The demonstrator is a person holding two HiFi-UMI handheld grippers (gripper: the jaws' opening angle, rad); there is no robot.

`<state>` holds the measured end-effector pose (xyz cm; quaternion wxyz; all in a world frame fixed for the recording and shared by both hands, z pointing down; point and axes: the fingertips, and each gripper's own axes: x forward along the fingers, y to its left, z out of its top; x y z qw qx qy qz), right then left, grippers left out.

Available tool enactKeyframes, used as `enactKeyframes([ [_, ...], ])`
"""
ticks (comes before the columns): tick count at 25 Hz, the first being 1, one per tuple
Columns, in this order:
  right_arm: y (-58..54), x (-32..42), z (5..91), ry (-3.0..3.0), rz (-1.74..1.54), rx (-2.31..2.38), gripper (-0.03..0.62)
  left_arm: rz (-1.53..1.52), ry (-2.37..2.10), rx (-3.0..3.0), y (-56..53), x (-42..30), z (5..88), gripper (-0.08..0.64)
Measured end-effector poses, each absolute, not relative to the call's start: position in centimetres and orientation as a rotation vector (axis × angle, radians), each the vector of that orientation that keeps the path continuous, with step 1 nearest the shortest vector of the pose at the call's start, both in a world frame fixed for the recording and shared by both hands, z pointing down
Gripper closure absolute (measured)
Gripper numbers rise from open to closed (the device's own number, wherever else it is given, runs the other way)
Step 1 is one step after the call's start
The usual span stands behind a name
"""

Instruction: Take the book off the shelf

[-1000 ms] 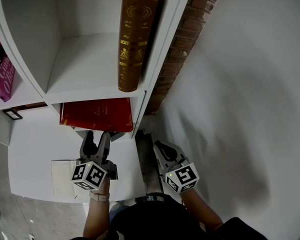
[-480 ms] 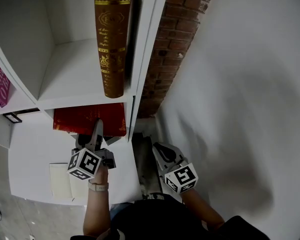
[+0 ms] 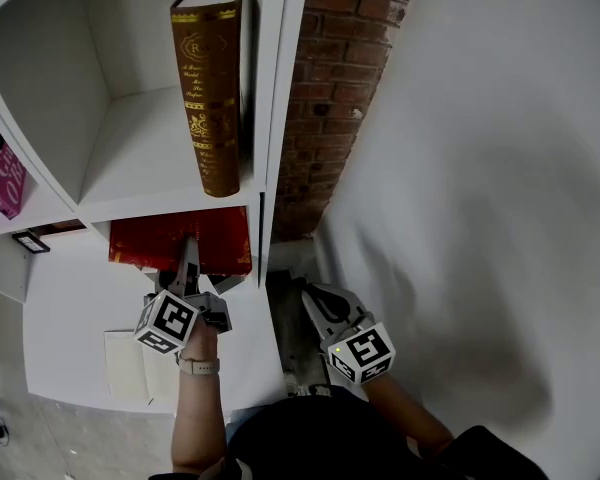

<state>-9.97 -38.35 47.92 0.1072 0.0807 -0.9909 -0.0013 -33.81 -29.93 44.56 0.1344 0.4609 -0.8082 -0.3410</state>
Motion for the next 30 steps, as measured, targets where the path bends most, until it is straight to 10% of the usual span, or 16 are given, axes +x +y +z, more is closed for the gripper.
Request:
enactKeyframes([
  [30, -31.0, -7.7, 46.5, -2.972, 0.019, 0.224, 0.560, -1.029, -2.247, 1.377, -21.4, -27.8, 44.7, 0.409],
])
